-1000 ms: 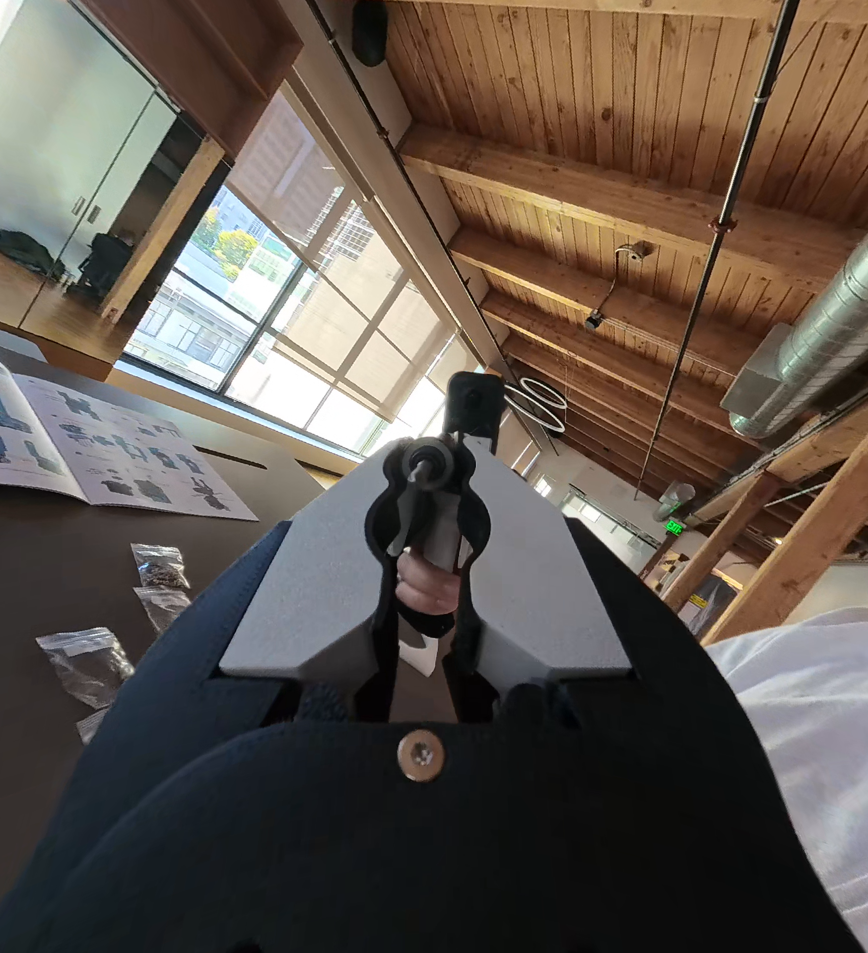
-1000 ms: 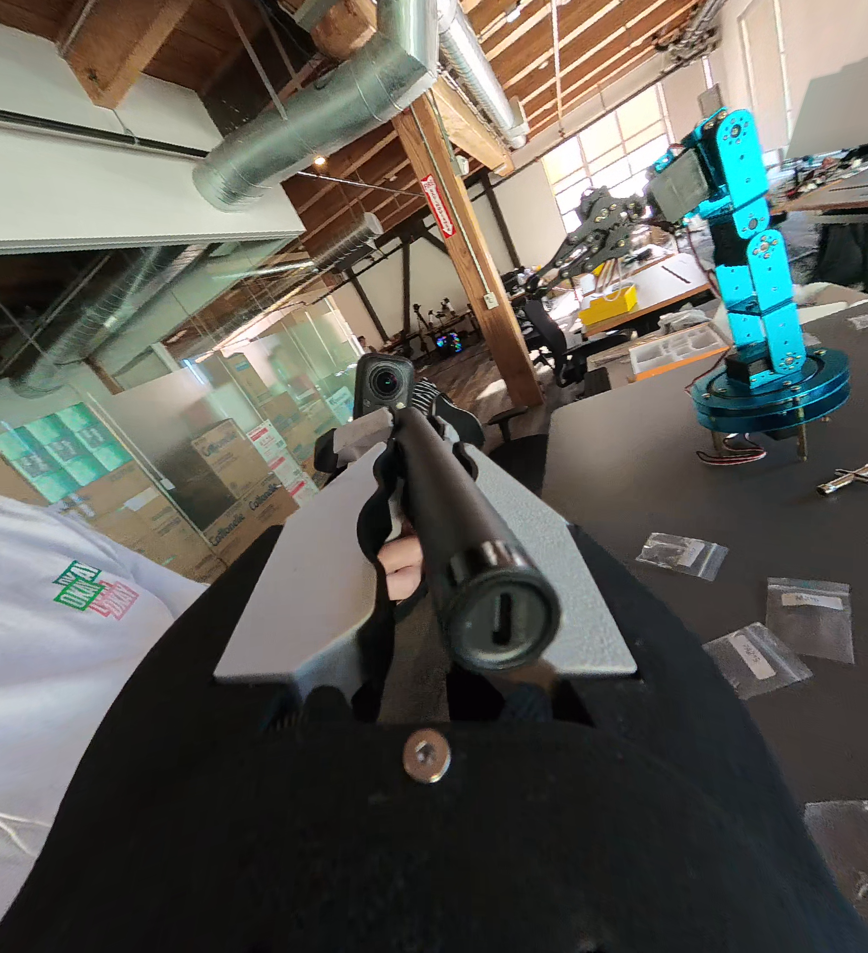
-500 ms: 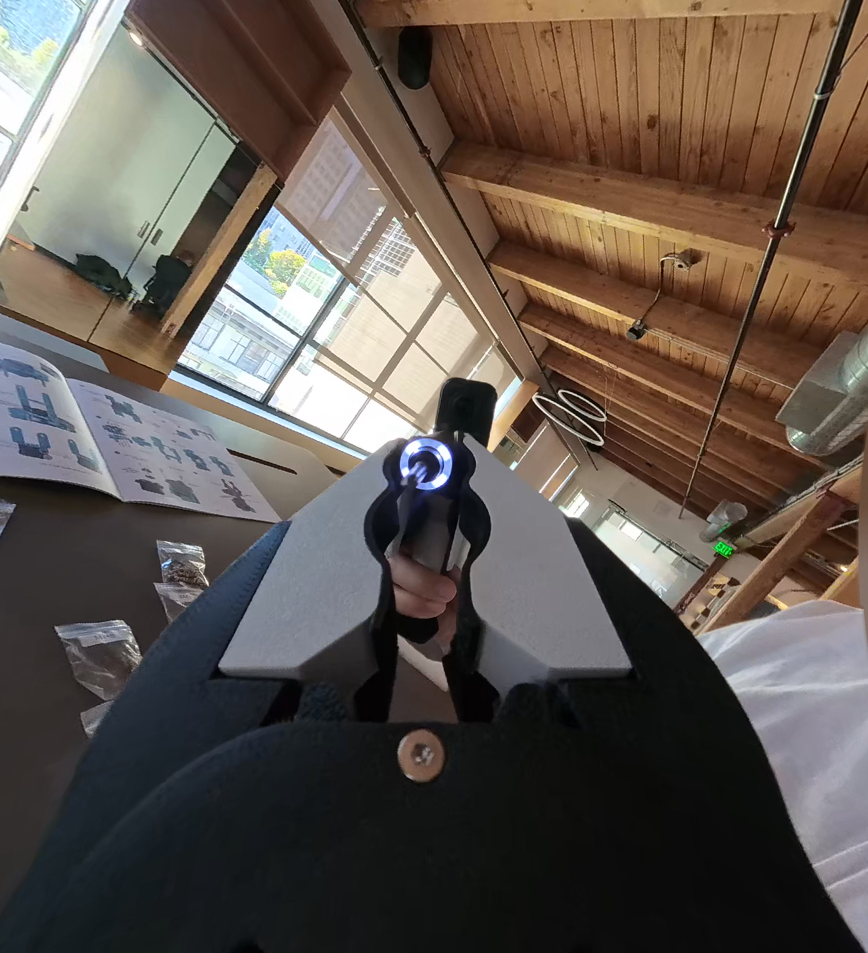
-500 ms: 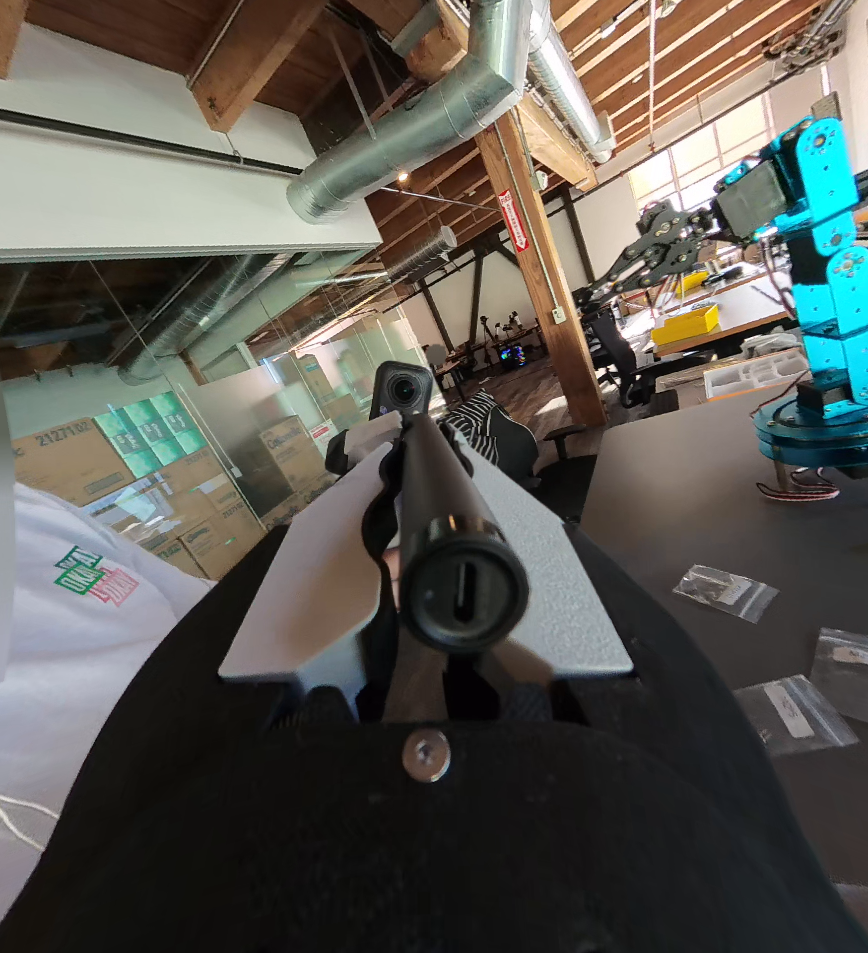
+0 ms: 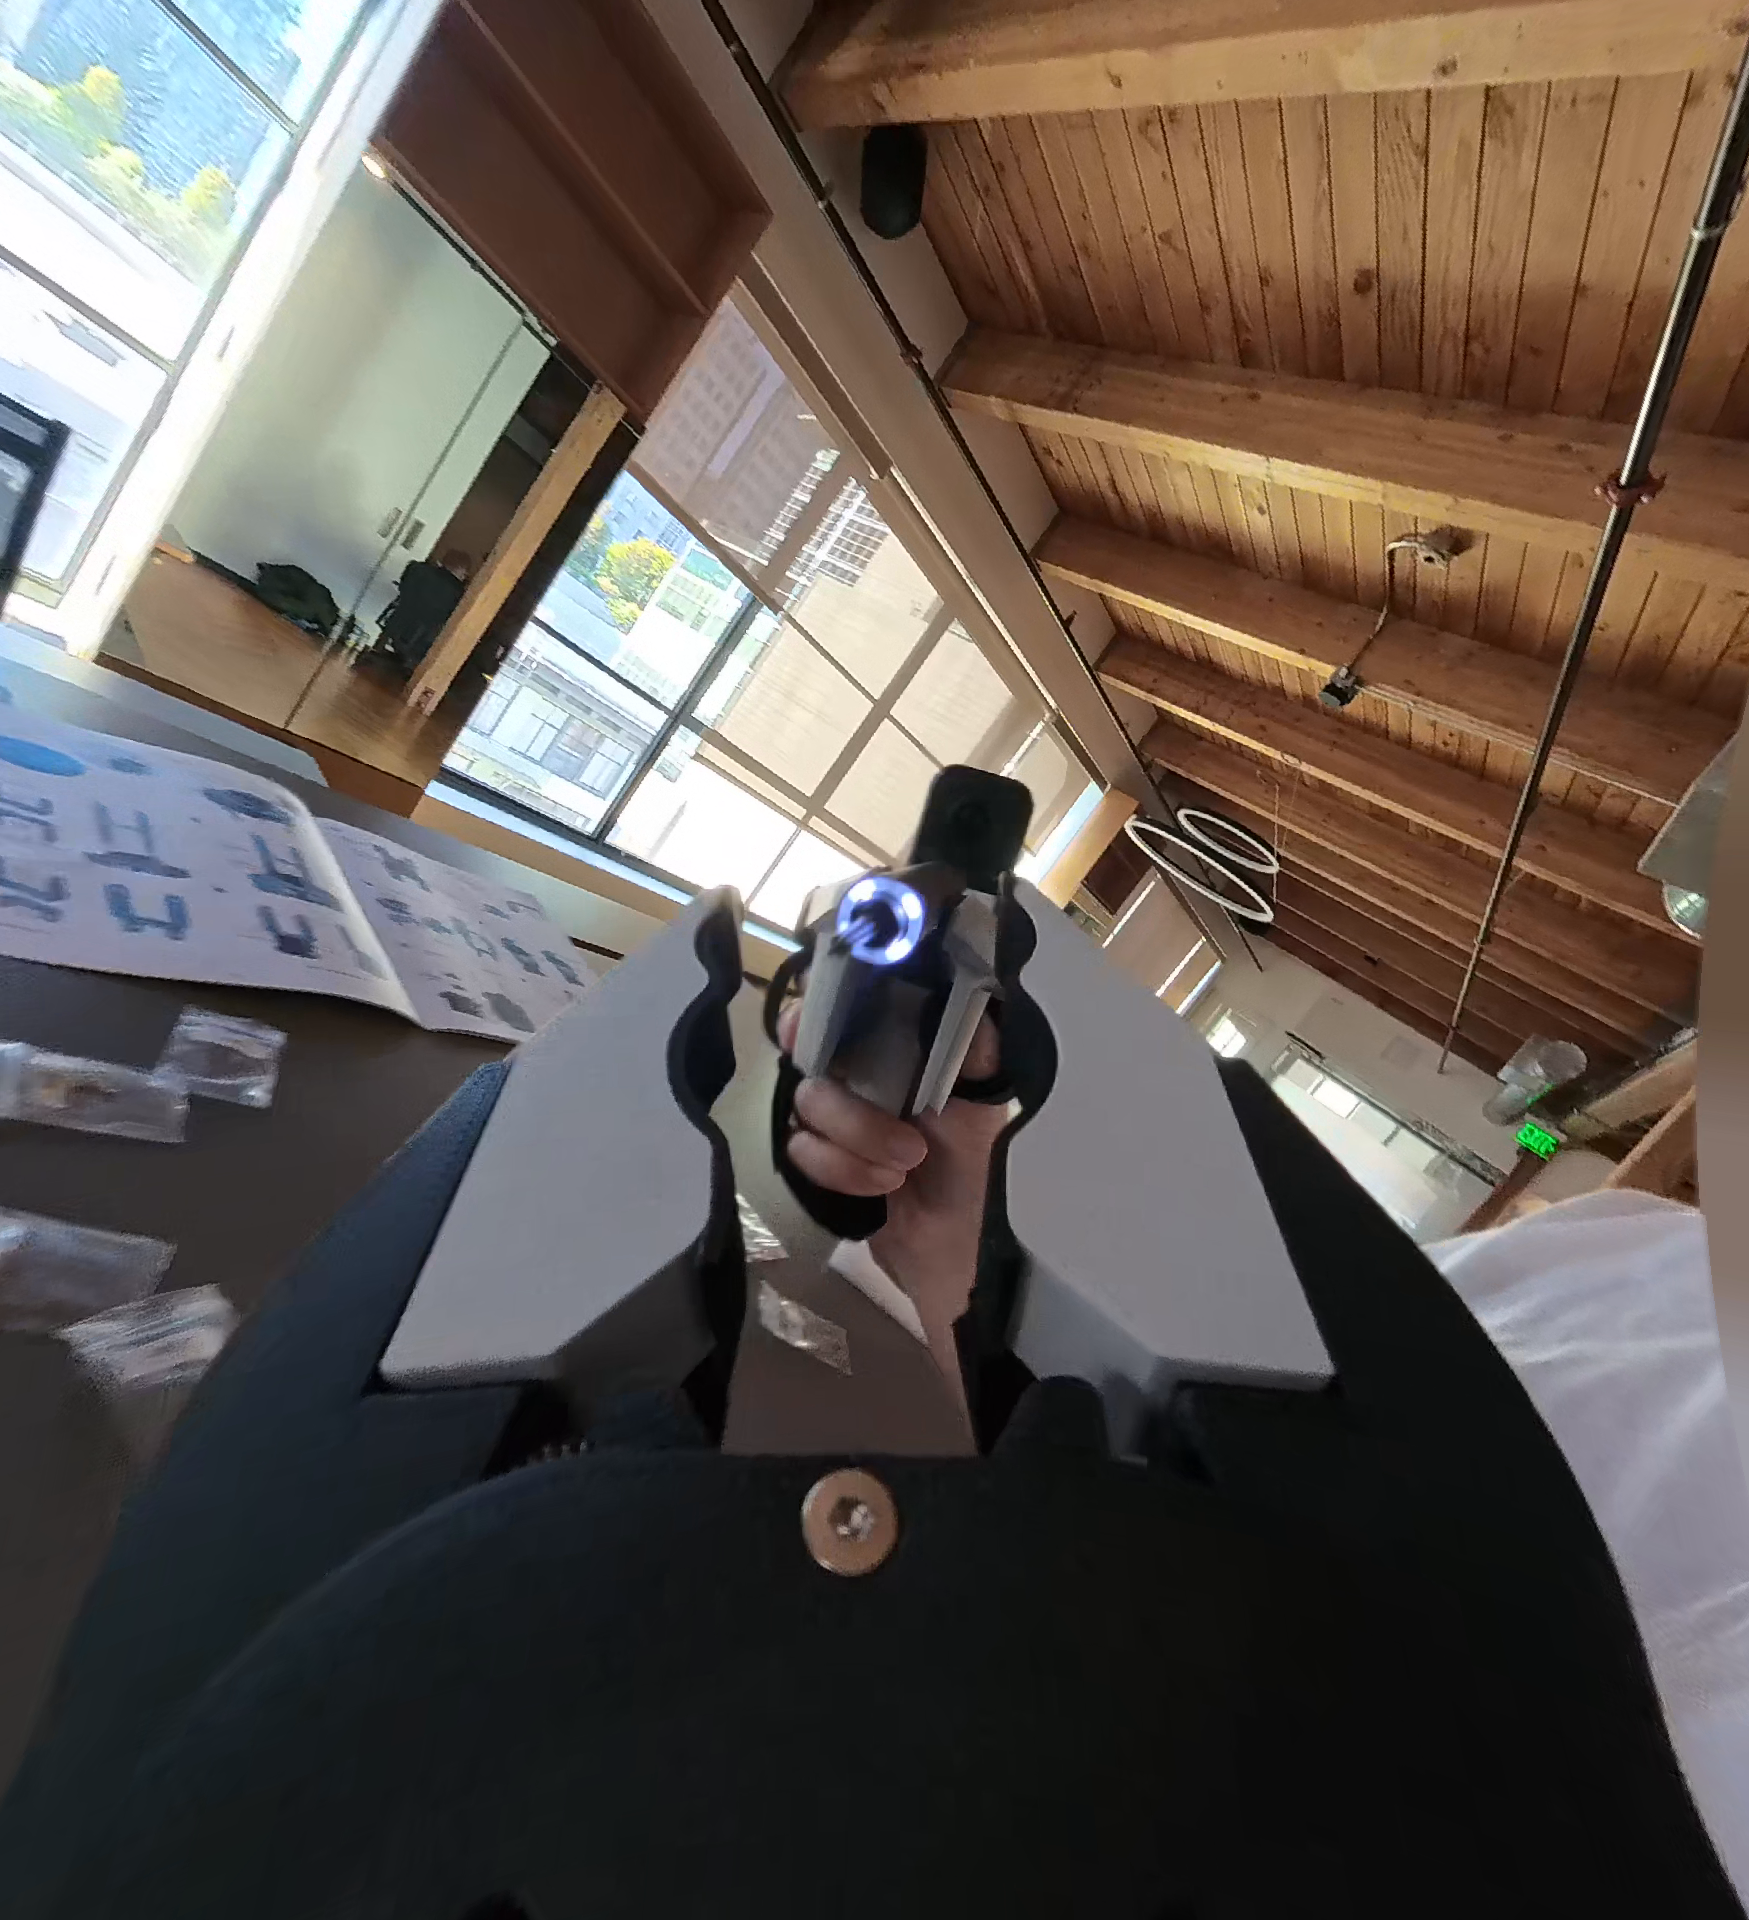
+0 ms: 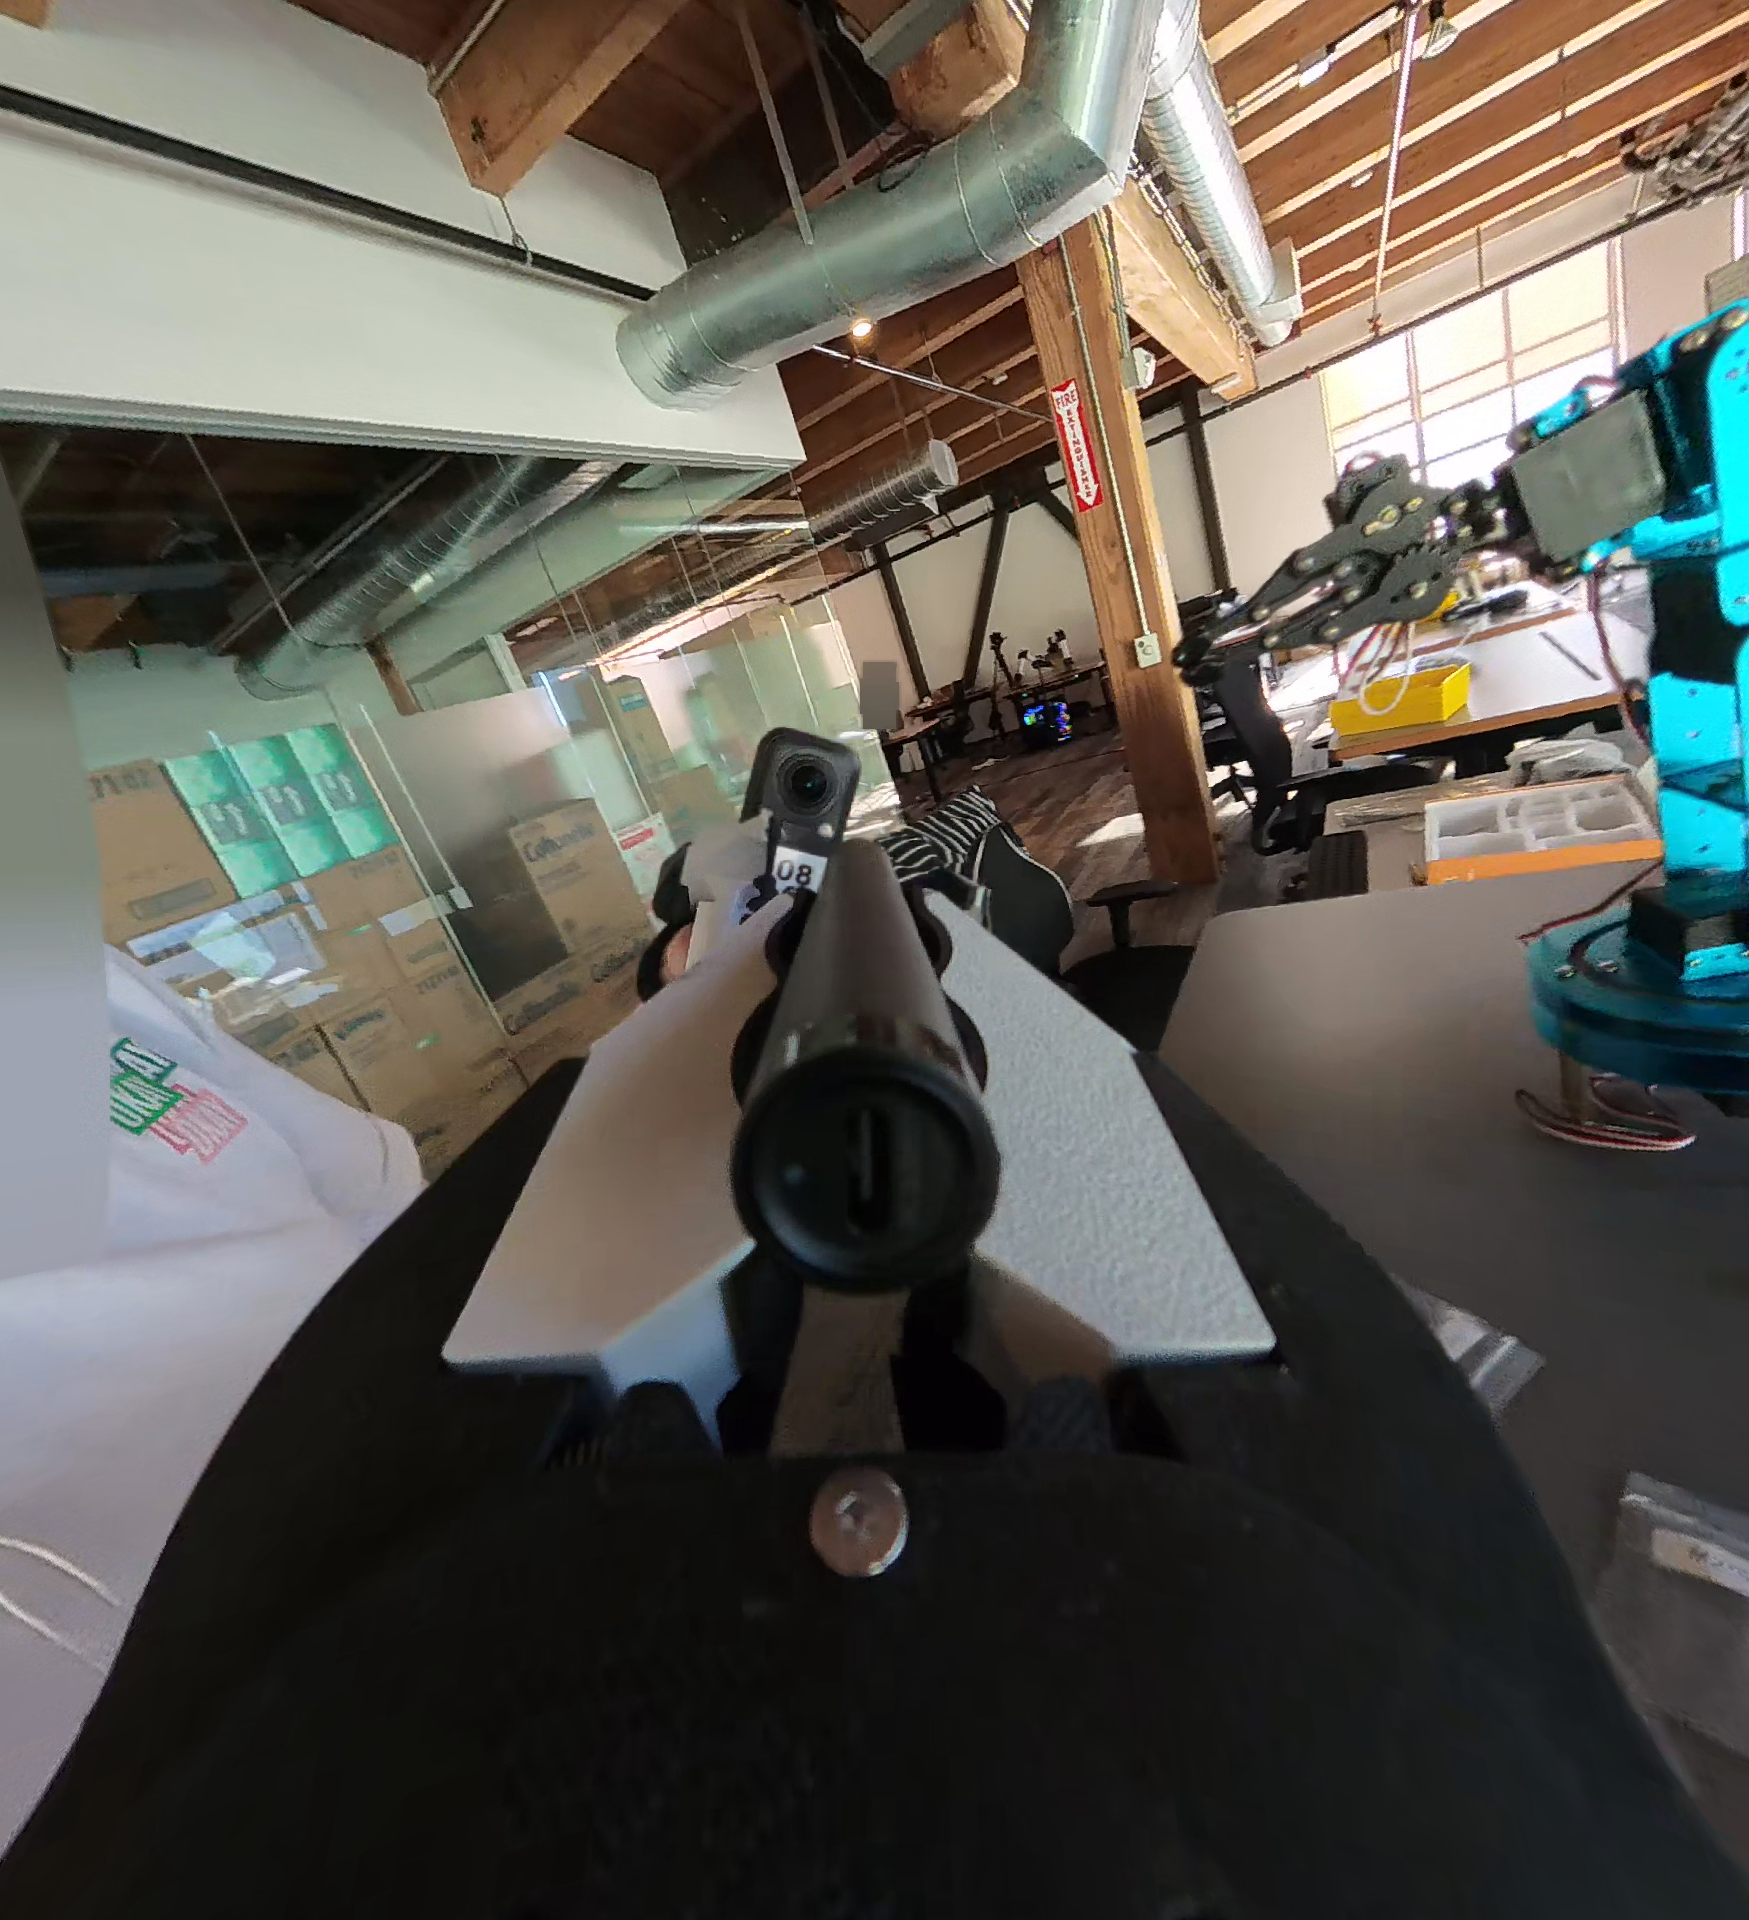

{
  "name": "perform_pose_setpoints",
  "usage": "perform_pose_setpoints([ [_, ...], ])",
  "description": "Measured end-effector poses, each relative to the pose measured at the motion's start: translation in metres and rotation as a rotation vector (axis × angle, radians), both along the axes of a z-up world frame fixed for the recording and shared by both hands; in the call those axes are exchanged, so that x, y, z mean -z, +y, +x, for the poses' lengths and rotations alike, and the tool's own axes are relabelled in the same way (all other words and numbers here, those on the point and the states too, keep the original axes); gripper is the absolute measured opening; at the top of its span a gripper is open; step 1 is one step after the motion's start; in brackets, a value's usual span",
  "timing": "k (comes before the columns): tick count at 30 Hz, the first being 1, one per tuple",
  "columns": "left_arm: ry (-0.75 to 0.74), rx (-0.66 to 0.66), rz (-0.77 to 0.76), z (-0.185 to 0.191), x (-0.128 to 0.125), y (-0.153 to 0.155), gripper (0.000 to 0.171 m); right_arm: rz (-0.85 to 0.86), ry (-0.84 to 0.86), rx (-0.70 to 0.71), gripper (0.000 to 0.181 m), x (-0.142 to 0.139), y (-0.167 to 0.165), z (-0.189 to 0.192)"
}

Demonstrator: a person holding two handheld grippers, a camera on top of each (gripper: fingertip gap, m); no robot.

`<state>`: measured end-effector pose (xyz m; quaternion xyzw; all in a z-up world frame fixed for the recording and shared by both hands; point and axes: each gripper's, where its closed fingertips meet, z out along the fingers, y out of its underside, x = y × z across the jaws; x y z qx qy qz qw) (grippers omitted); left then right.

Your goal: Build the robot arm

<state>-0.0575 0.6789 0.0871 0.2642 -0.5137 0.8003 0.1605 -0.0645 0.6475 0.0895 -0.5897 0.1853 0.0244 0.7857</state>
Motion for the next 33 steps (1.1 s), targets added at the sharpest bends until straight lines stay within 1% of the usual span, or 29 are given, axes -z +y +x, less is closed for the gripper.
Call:
perform_pose_setpoints([
  [2,0.006,-0.042,0.009,0.015,0.008,0.03,0.049,-0.024,-0.032,0.039,0.014,-0.002,0.004,0.014],
  [6,0.003,-0.159,0.063,0.055,0.028,0.098,0.046,-0.05,-0.115,0.135,0.015,-0.012,0.009,0.044],
  [10,0.004,-0.212,0.133,0.105,0.04,0.153,0.042,0.024,-0.149,0.232,0.015,-0.026,0.007,0.077],
  [12,-0.016,-0.209,0.158,0.128,0.037,0.172,0.042,0.076,-0.157,0.265,0.015,-0.031,0.004,0.091],
  [15,-0.066,-0.202,0.182,0.159,0.026,0.191,0.042,0.101,-0.174,0.324,0.015,-0.032,0.002,0.111],
  [18,-0.1,-0.186,0.199,0.182,0.012,0.2,0.041,0.138,-0.161,0.359,0.016,-0.032,0.004,0.124],
  [23,-0.14,-0.159,0.205,0.201,-0.011,0.202,0.042,0.042,-0.182,0.384,0.015,-0.016,0.024,0.144],
  [25,-0.165,-0.161,0.205,0.202,-0.022,0.195,0.045,0.016,-0.193,0.395,0.016,-0.011,0.031,0.154],
  [28,-0.184,-0.18,0.234,0.206,-0.03,0.179,0.057,0.035,-0.202,0.409,0.016,-0.006,0.041,0.169],
  [30,-0.19,-0.169,0.243,0.209,-0.036,0.171,0.058,0.062,-0.187,0.429,0.016,-0.001,0.042,0.181],
  [33,-0.255,-0.213,0.298,0.224,-0.053,0.173,0.061,0.122,-0.143,0.44,0.016,0.002,0.038,0.195],
])
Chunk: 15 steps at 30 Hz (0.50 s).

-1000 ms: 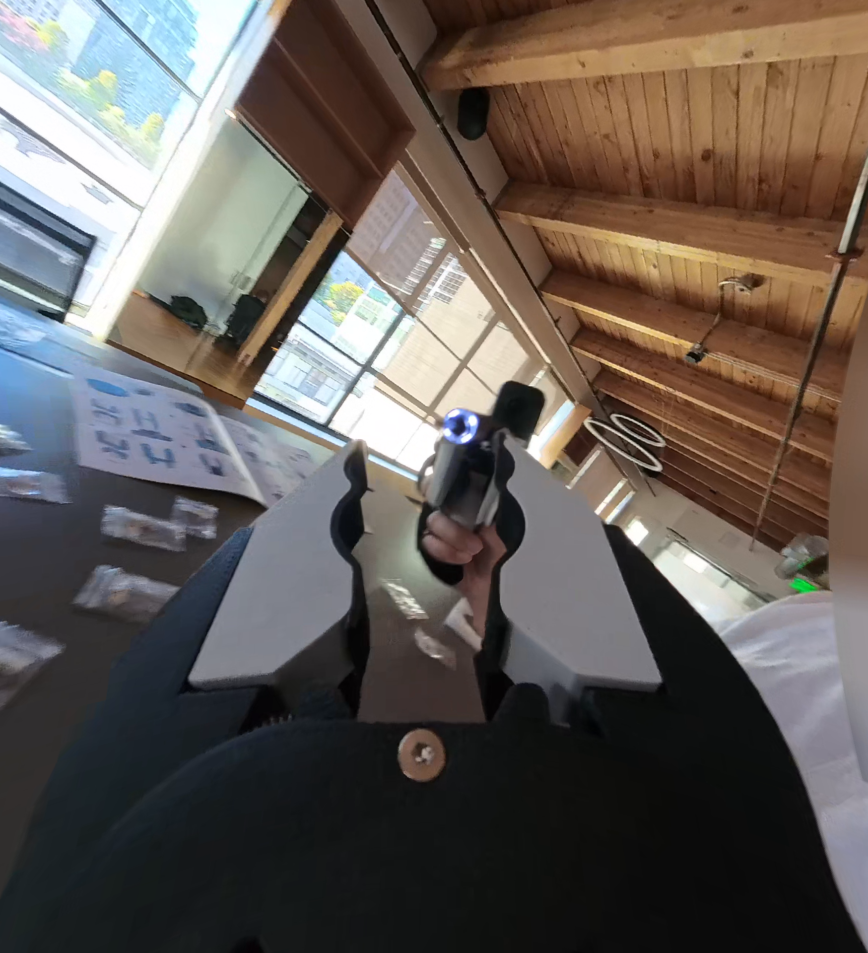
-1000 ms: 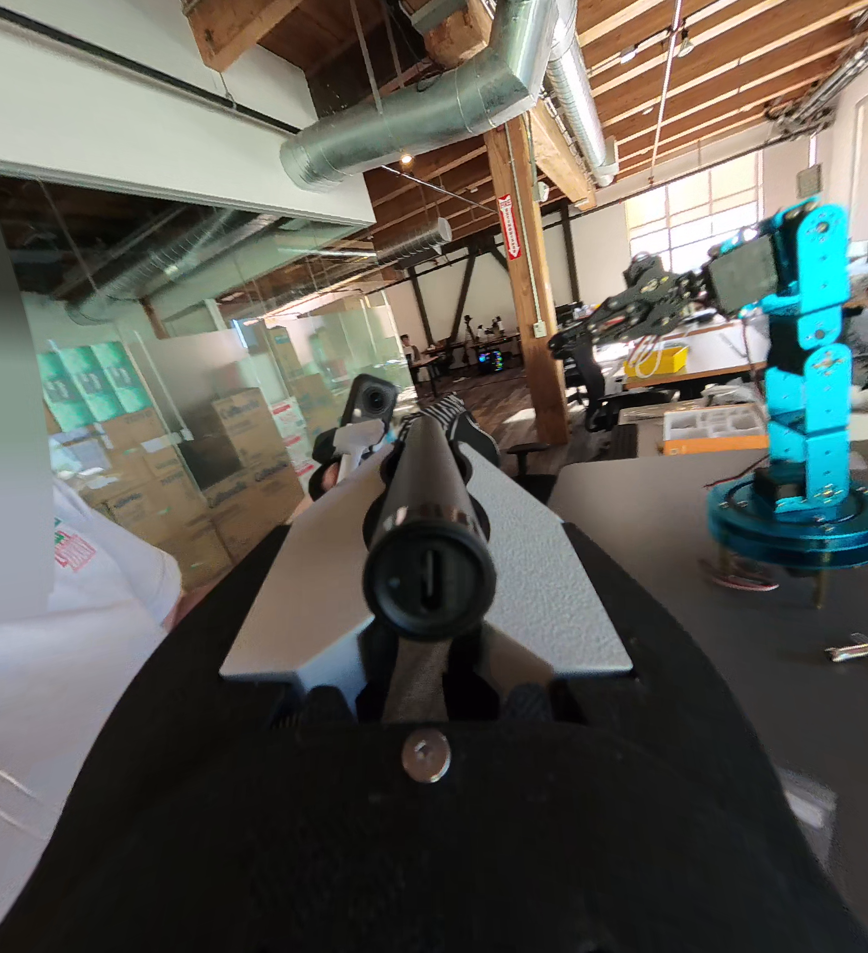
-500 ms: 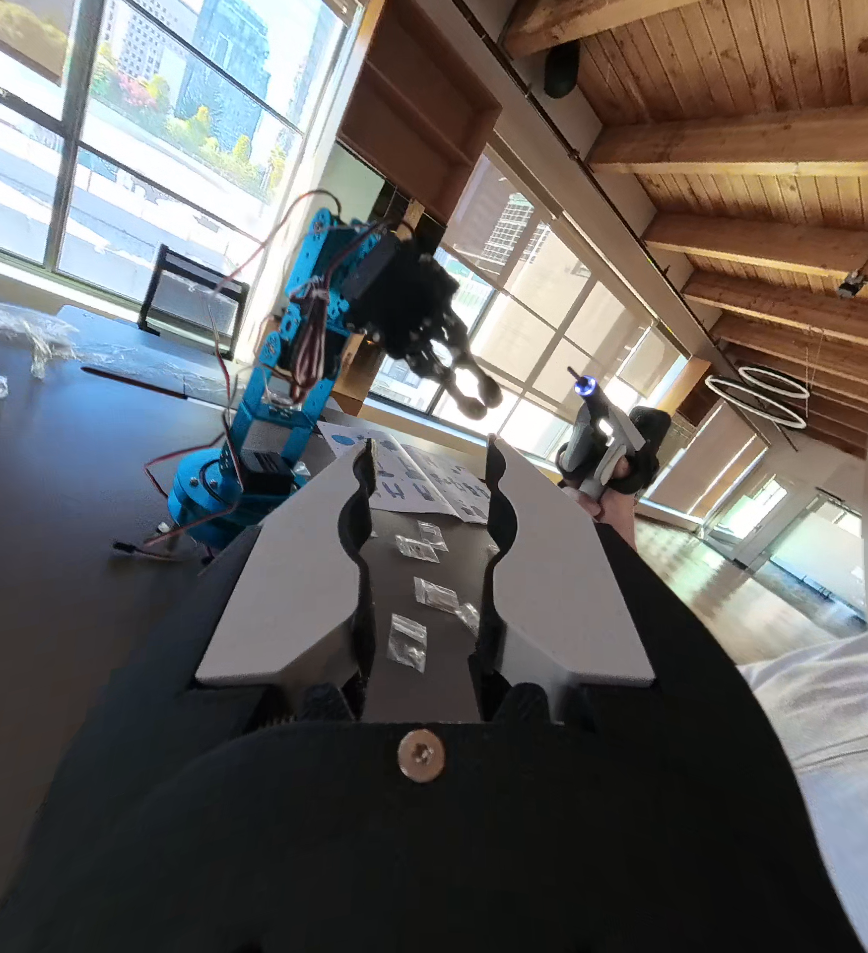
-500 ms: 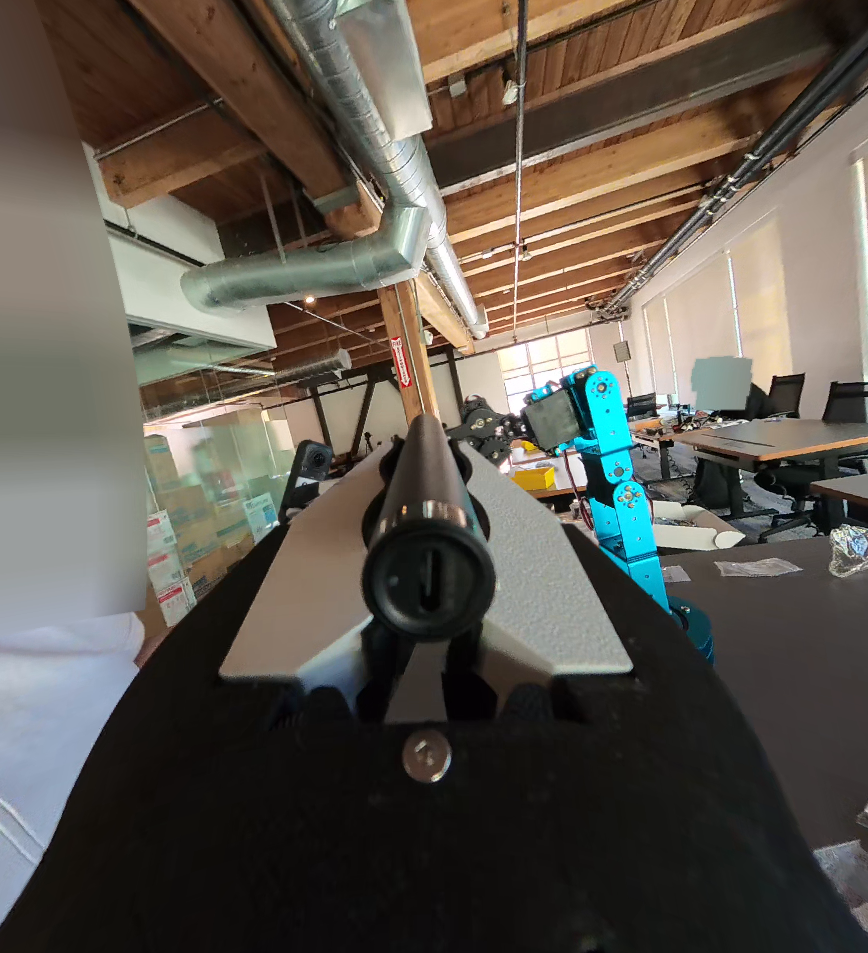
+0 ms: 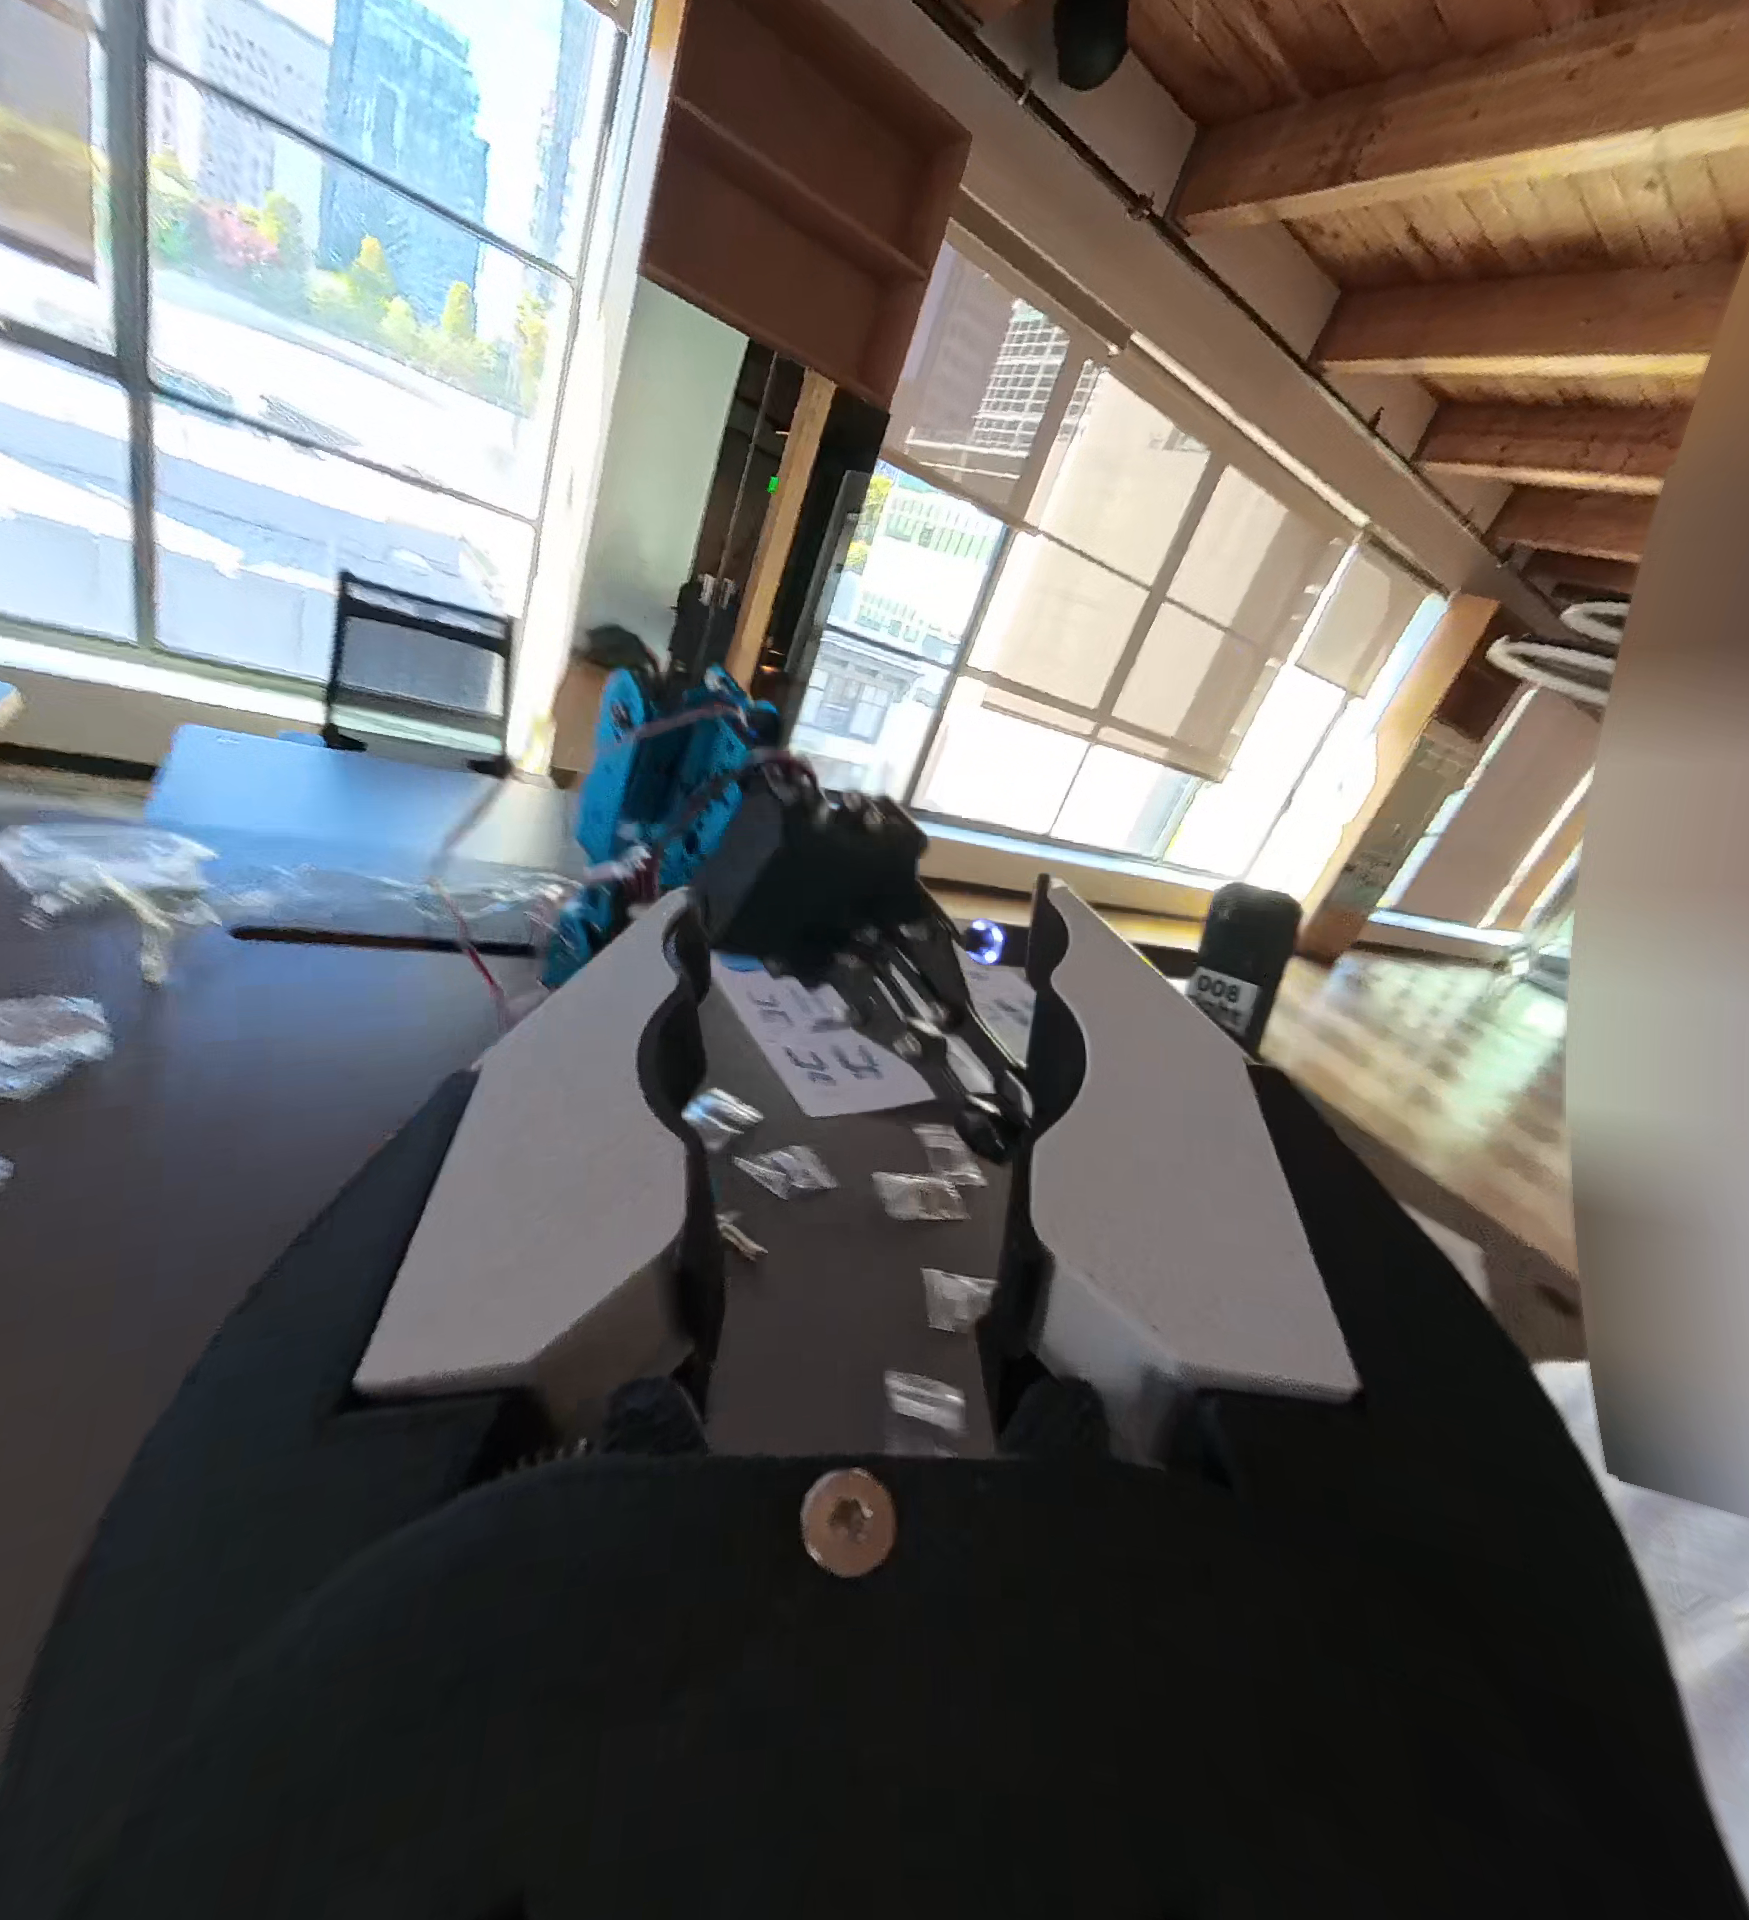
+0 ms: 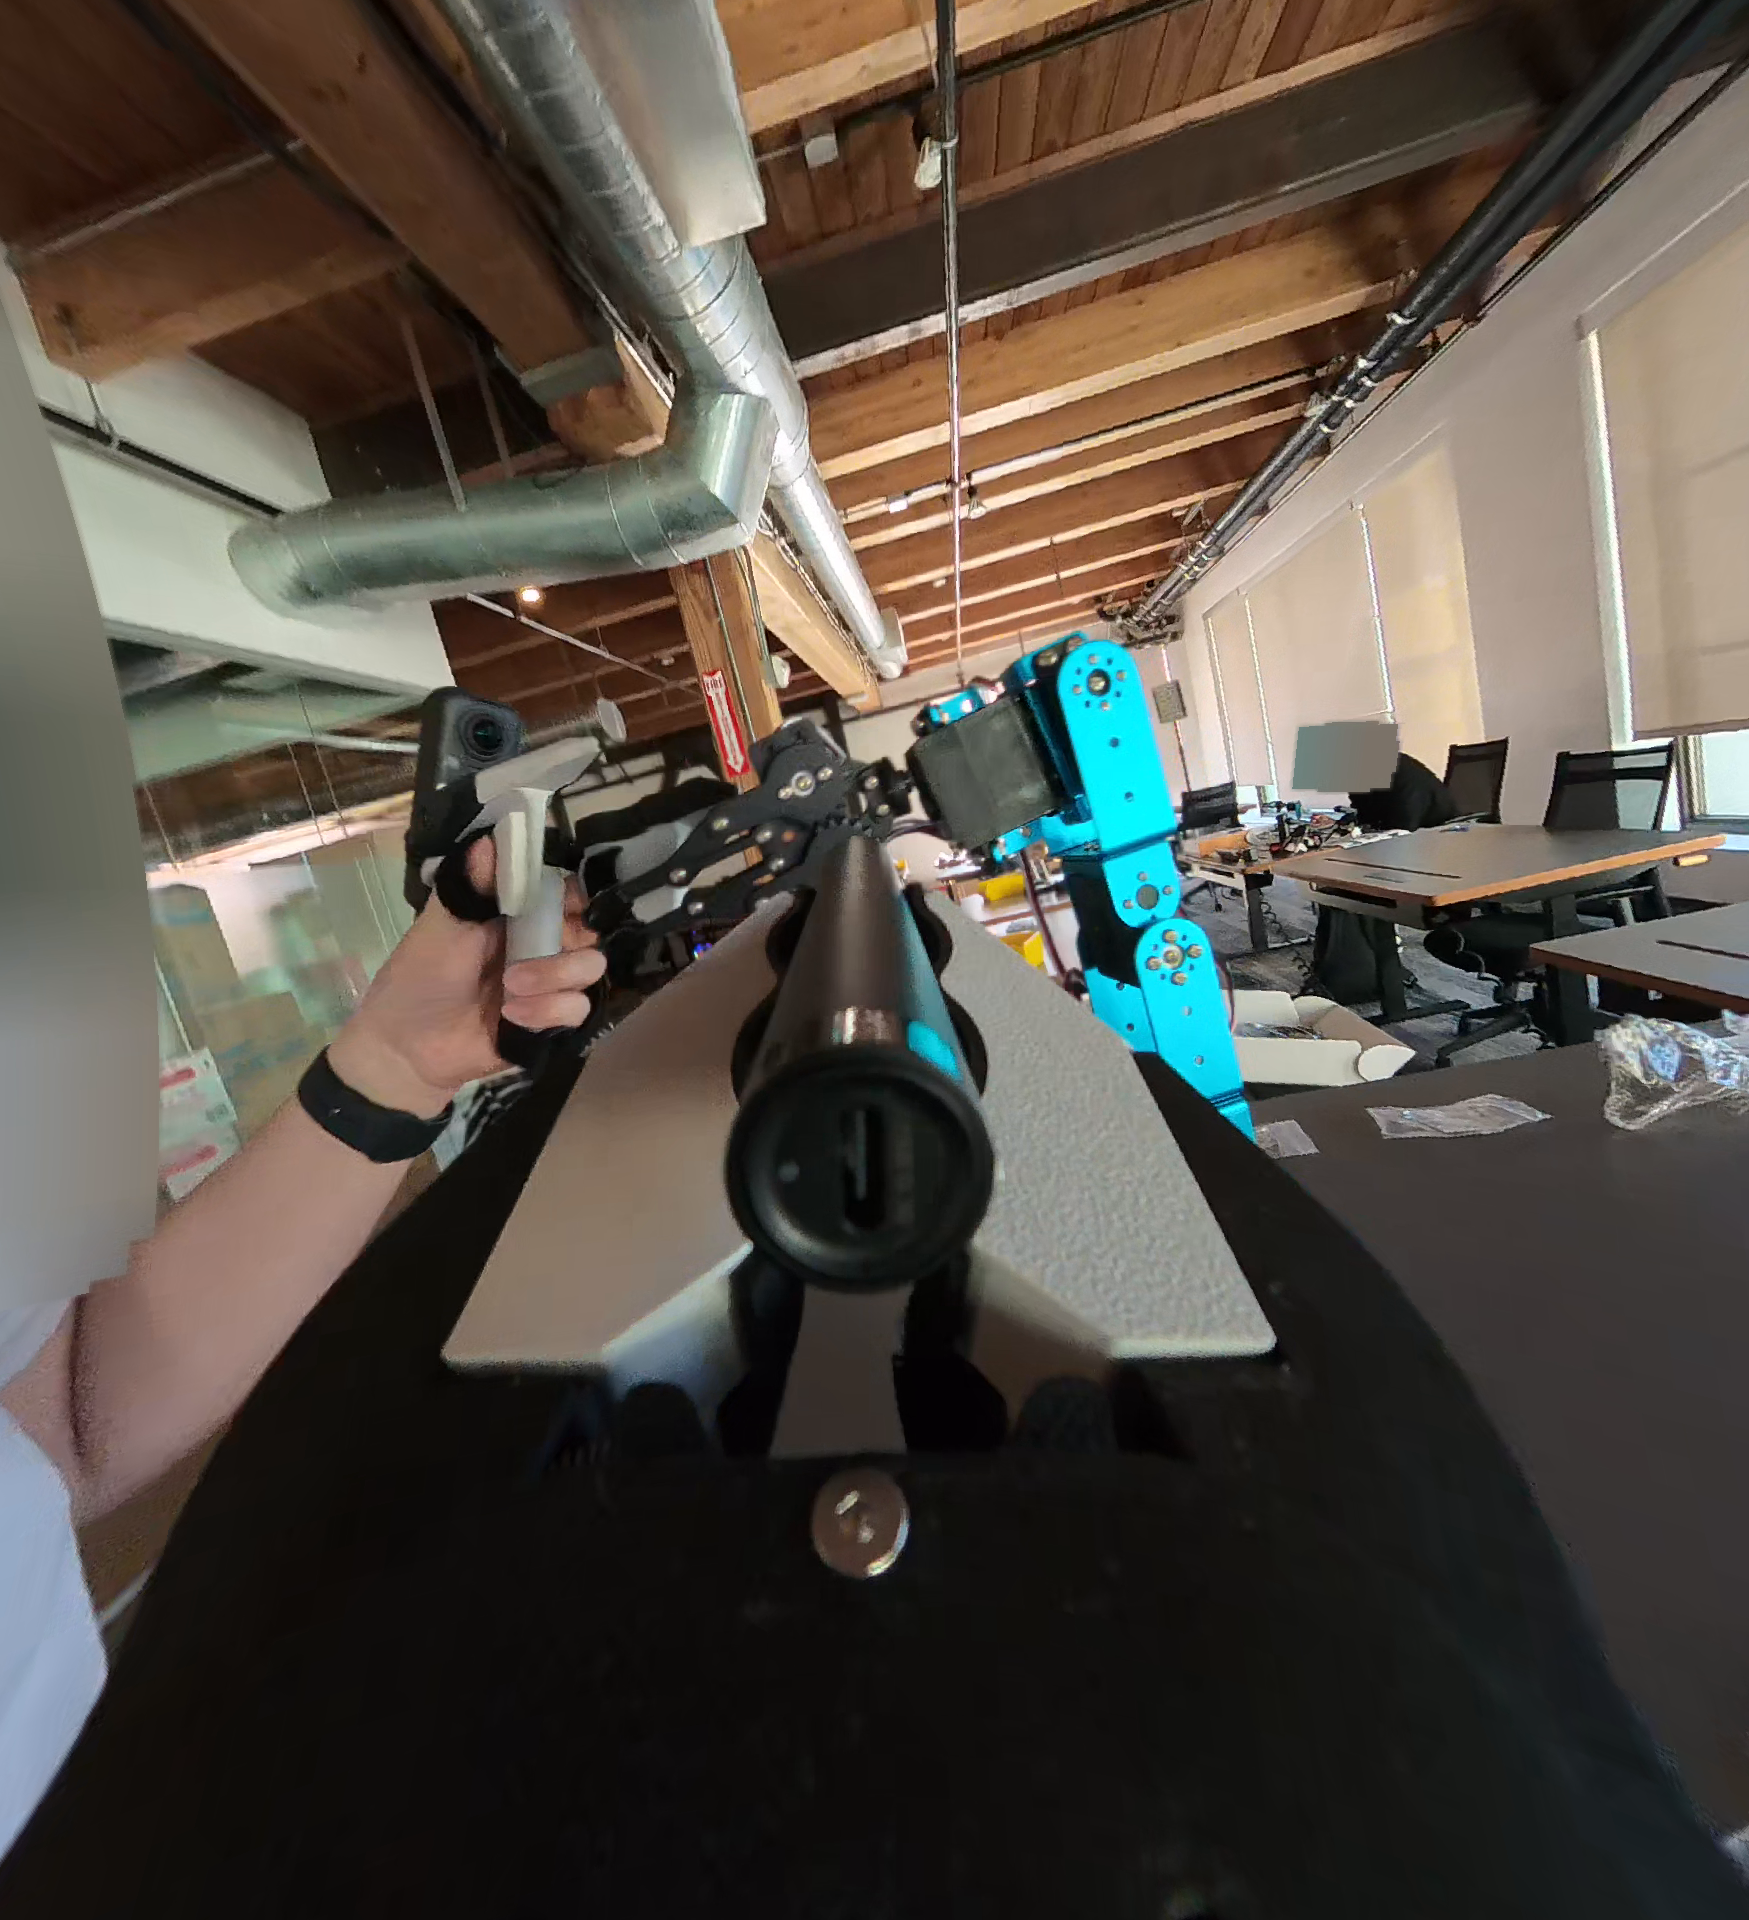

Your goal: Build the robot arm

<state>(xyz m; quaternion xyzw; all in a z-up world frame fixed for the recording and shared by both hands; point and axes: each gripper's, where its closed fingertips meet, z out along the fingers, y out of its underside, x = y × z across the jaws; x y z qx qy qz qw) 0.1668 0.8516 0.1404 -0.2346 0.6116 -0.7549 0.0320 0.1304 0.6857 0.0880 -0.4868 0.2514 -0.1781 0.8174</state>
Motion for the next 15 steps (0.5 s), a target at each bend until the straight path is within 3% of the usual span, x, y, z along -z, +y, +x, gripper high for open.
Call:
perform_pose_setpoints([
  [2,-0.071,-0.032,0.054,0.014,-0.013,0.004,0.058,0.036,0.008,0.007,0.015,-0.003,-0.006,0.008],
  [5,-0.059,0.049,0.111,0.028,-0.018,-0.002,0.058,0.078,-0.001,0.004,0.015,-0.011,-0.011,0.017],
  [8,-0.01,0.12,0.068,0.033,-0.022,-0.008,0.057,0.078,-0.024,0.021,0.015,-0.016,-0.013,0.024],
  [15,-0.023,0.123,0.056,0.035,-0.015,-0.012,0.056,0.052,-0.111,0.034,0.016,-0.041,-0.014,0.029],
])
